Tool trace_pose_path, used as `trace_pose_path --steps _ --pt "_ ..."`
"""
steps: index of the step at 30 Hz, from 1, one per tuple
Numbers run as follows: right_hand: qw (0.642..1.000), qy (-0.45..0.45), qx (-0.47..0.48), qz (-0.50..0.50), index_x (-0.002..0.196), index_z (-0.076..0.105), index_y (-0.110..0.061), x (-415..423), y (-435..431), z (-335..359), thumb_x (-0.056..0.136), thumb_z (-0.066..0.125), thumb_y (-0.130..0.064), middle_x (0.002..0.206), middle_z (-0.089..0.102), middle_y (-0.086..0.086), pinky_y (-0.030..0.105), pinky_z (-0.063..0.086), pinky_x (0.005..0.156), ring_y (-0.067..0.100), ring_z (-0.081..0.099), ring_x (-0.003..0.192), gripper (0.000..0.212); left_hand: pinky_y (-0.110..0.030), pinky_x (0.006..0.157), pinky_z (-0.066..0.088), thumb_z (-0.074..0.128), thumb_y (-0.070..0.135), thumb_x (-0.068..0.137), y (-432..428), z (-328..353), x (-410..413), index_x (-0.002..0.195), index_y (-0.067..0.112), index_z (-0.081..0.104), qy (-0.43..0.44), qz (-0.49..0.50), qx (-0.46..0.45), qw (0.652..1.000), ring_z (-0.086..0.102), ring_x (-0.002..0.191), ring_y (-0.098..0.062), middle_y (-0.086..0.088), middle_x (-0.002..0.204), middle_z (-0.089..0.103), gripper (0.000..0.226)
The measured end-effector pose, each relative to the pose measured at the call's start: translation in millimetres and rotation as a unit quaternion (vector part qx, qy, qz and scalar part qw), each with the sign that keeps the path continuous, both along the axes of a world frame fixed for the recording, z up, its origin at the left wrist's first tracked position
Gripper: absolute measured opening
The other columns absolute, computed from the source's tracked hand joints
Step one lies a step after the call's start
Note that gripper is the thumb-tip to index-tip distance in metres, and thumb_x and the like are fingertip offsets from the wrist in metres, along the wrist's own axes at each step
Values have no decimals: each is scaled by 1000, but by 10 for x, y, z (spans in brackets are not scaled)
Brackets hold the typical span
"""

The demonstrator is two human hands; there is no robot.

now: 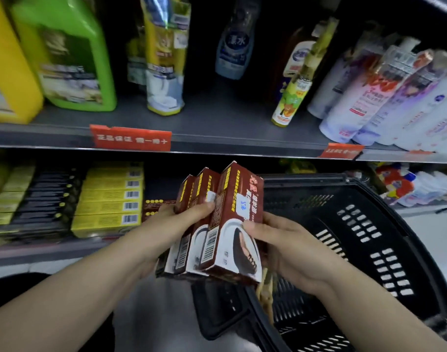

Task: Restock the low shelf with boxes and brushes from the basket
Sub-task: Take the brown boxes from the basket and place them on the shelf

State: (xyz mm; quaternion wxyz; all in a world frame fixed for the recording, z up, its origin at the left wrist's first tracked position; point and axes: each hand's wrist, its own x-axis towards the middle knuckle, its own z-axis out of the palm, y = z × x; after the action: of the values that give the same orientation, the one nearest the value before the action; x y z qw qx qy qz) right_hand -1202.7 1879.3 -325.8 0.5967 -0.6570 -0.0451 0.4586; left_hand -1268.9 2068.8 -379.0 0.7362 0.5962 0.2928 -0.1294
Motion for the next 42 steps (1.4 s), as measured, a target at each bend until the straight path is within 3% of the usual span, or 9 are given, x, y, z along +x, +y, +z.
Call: trace_pose_path --steps 7,13,16,20,23,29,36,39,42 --pt "997 63 -43 17 91 73 -9 375 896 -238 70 67 -29 92 74 10 29 57 62 18 71 74 29 -47 108 36 76 64 50 818 -219 -217 123 18 60 83 58 -20 995 53 121 -31 -10 128 60 89" --pt "972 -107 -204 54 99 65 -8 1002 1608 -753 90 59 -29 85 73 6 31 55 72 19 68 76 23 -43 78 55 77 47 68 1178 -502 -201 123 10 53 117 176 18 977 67 88 -31 -13 100 70 70" --pt "834 -328 -390 210 110 60 -1 1286 1903 -1061 95 51 -31 110 63 12 28 42 76 29 60 98 35 -27 53 46 78 40 69 1234 -565 -146 127 10 38 118 226 53 965 63 73 -23 -8 91 63 77" --pt "664 -471 -489 313 128 48 -12 1488 2104 -1516 94 46 -20 132 50 14 40 38 98 33 48 118 35 -36 65 52 81 37 65 1296 -668 -126 133 10 36 149 271 37 950 64 83 -30 -14 103 64 87" --pt "664 -450 -475 363 137 36 -32 1586 2162 -1850 91 54 -22 143 36 7 58 16 109 35 28 134 51 -40 68 54 82 38 62 1327 -744 -105 133 10 38 168 296 36 940 65 85 -32 -15 102 66 88" --pt "718 -351 -403 446 143 28 -36 1636 2230 -2188 97 48 -21 148 30 8 37 34 105 29 35 131 52 -38 60 53 83 34 62 1380 -818 -6 132 11 39 170 321 27 931 65 83 -31 -14 103 65 86" --pt "645 -367 -433 511 150 5 -30 1513 2256 -2116 98 40 -17 159 6 3 45 12 117 30 7 145 64 -38 63 55 82 32 64 1231 -790 170 128 12 47 157 325 -16 933 68 80 -31 -14 101 68 75" --pt "766 -330 -343 433 138 44 -16 1351 2336 -1790 99 40 -26 145 42 9 37 34 106 25 42 128 40 -36 59 55 81 32 66 1177 -778 204 119 11 55 152 318 -38 935 69 74 -29 -13 92 71 62" --pt "928 -52 -189 318 119 58 -13 1085 2268 -1445 95 44 -42 119 63 10 41 46 96 26 59 110 40 -35 59 55 78 36 70 1144 -774 222 111 11 61 141 296 -69 942 70 73 -28 -12 87 74 51"
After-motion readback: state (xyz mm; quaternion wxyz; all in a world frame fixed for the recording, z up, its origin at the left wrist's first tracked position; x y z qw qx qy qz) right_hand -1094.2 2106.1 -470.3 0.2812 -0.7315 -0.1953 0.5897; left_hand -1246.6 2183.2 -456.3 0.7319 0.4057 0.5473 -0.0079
